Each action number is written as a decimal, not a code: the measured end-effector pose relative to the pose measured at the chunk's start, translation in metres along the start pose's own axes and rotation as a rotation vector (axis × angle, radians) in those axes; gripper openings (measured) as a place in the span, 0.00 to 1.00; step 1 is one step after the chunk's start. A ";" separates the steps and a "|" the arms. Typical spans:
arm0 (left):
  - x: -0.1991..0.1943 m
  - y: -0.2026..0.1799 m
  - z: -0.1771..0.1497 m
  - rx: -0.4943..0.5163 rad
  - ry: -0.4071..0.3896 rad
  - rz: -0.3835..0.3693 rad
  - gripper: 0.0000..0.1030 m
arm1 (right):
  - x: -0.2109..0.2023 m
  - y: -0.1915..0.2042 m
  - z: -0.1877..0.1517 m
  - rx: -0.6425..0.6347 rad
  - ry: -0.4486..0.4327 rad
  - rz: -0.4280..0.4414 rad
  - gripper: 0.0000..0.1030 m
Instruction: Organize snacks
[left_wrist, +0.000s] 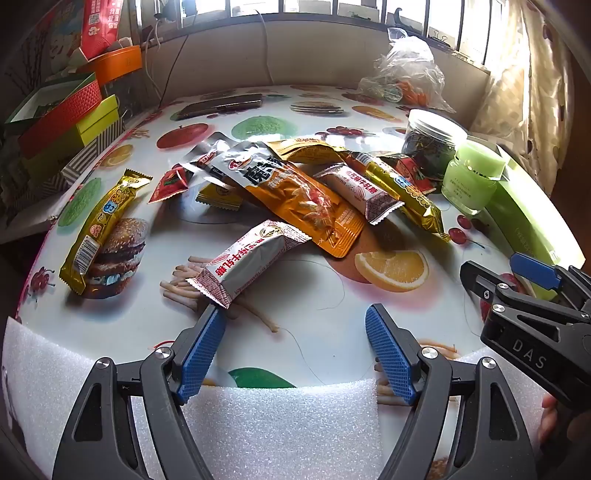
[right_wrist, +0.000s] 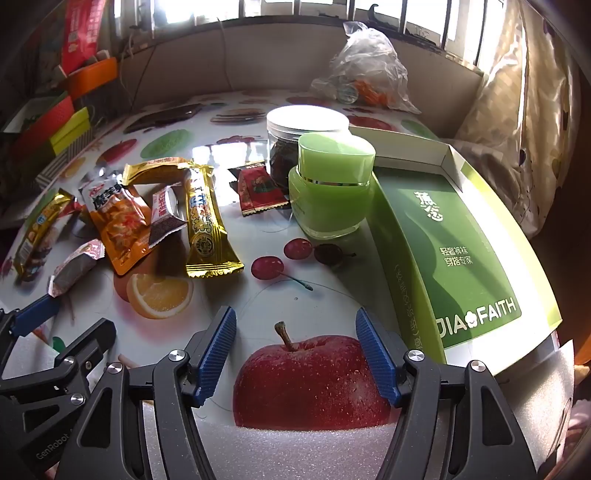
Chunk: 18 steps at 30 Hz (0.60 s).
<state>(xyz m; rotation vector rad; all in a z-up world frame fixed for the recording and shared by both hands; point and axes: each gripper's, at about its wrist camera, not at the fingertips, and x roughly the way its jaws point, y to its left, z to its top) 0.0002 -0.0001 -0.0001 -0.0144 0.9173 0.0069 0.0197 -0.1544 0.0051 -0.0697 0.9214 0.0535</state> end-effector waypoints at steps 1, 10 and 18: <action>0.000 0.000 0.000 -0.002 -0.002 -0.003 0.76 | 0.000 0.000 0.000 0.000 0.000 -0.001 0.66; 0.000 0.001 0.000 0.001 -0.005 0.001 0.76 | 0.001 -0.001 0.000 0.000 -0.001 0.000 0.66; 0.000 0.001 0.000 0.003 -0.006 0.003 0.76 | -0.001 0.000 0.000 -0.001 0.000 -0.006 0.66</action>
